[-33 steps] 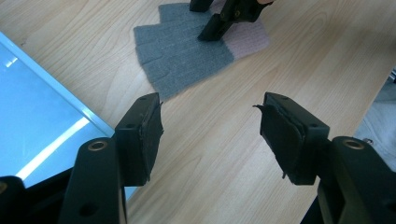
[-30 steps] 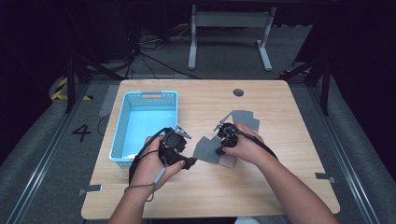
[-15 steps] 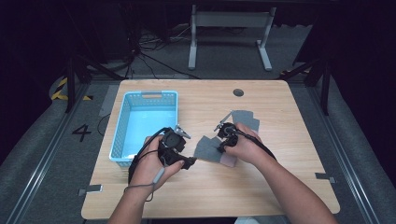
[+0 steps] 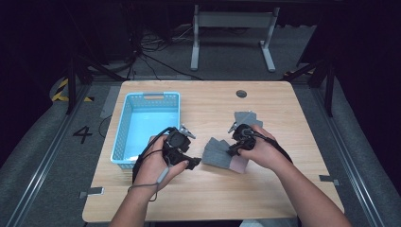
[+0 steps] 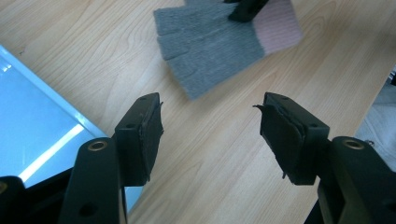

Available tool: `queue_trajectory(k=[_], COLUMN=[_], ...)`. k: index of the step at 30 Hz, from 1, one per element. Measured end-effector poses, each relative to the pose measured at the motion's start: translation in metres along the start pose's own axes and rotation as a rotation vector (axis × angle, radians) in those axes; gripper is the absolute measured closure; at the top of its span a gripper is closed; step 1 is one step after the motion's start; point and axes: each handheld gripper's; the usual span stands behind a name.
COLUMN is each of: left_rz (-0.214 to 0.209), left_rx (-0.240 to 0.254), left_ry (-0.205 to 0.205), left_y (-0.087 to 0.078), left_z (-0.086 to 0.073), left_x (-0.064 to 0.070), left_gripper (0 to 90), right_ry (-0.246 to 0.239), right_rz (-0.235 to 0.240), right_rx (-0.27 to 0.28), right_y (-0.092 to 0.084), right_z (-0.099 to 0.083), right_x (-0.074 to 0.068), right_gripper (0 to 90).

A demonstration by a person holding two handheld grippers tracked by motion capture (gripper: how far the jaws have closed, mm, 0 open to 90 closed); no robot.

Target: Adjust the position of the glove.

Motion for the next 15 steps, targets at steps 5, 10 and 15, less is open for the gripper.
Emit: queue_trajectory(k=[5, 10, 15], left_rz=[-0.008, -0.01, -0.013], left_rx=[-0.006, -0.017, -0.02], left_ry=[0.01, 0.013, 0.014], left_y=[0.003, 0.006, 0.008], left_z=[0.004, 0.006, 0.006], left_x=[0.0, 0.0, 0.001], left_gripper=[39.5, 39.4, 39.3], right_ry=[-0.042, -0.125, -0.149], right_rz=[0.021, 0.07, 0.086], right_rx=[0.021, 0.042, 0.04], right_y=[-0.017, -0.026, -0.026], right_z=[-0.013, -0.026, -0.033], right_x=[-0.003, -0.005, -0.008], right_gripper=[79.5, 79.0, 78.8])
Point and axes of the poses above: each handheld gripper's, and its own axes: y roughly forward along the jaws, z roughly out of its top, x roughly to its right, and after that the axes turned 12 degrees about -z, right-handed
